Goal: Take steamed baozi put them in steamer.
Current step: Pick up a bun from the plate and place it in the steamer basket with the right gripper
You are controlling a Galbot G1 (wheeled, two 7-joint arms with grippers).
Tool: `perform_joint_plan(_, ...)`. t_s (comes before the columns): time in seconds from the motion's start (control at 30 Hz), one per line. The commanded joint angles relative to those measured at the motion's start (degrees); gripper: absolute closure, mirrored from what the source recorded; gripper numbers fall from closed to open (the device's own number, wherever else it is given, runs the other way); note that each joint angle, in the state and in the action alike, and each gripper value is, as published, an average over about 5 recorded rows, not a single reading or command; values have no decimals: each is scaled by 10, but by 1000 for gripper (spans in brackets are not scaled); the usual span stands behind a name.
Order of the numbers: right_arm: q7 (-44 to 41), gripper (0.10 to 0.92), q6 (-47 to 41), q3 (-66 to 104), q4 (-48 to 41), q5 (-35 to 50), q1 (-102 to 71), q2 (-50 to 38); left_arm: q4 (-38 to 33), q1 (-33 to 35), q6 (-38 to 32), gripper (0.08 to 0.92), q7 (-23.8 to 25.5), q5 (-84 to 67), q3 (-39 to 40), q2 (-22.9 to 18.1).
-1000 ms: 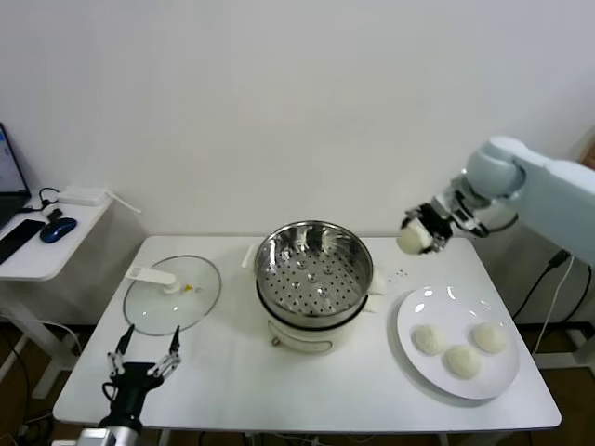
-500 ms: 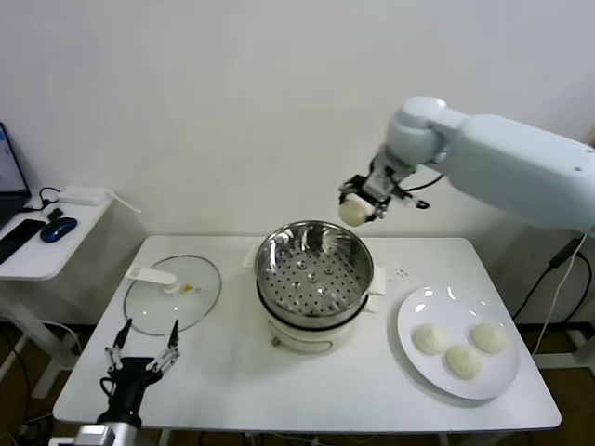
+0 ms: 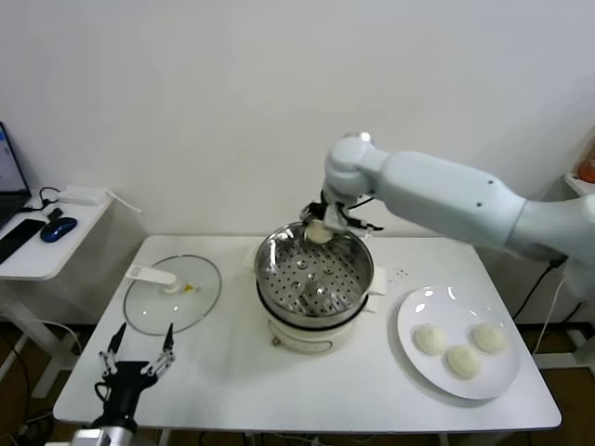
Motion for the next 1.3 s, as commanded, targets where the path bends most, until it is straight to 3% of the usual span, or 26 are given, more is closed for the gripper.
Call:
perform_joint_plan(0.03, 8, 308, 44, 30, -29, -106, -65, 31, -17, 3, 13, 177, -1, -16, 0, -5)
perform_joint_plan(1.1, 12, 260, 66, 77, -90, -152, -120, 60, -11, 6, 13, 177, -3, -27, -12, -10)
perform_joint_plan(1.3, 6, 209, 70, 81, -78, -120, -111, 54, -8, 4, 13, 177, -4, -27, -13, -9)
